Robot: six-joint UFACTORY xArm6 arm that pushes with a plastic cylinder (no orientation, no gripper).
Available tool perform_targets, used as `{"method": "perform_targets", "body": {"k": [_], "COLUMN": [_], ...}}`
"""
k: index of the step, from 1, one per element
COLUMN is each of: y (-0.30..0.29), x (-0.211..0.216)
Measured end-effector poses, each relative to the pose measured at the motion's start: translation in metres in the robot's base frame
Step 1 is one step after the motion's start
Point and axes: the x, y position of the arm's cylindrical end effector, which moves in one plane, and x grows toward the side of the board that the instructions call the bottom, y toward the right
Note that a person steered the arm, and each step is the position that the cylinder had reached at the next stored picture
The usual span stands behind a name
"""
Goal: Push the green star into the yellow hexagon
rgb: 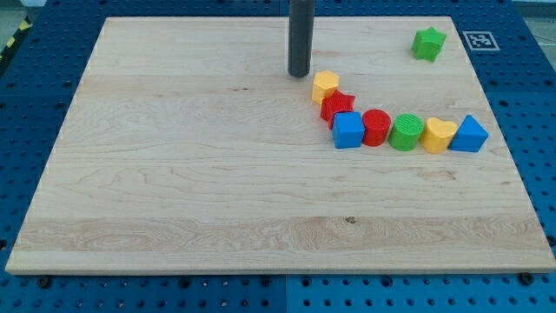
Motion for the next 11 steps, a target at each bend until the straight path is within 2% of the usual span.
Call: {"method": "perform_targets", "body": {"k": [3,4,5,6,7,8,9,11], "y": [0.017,0.029,0.115,0.212,0.292,0.309,0.262,0.117], "x": [0.002,-0.030,-0.028,-0.002,-0.011,-0.054,-0.064,-0.032]}}
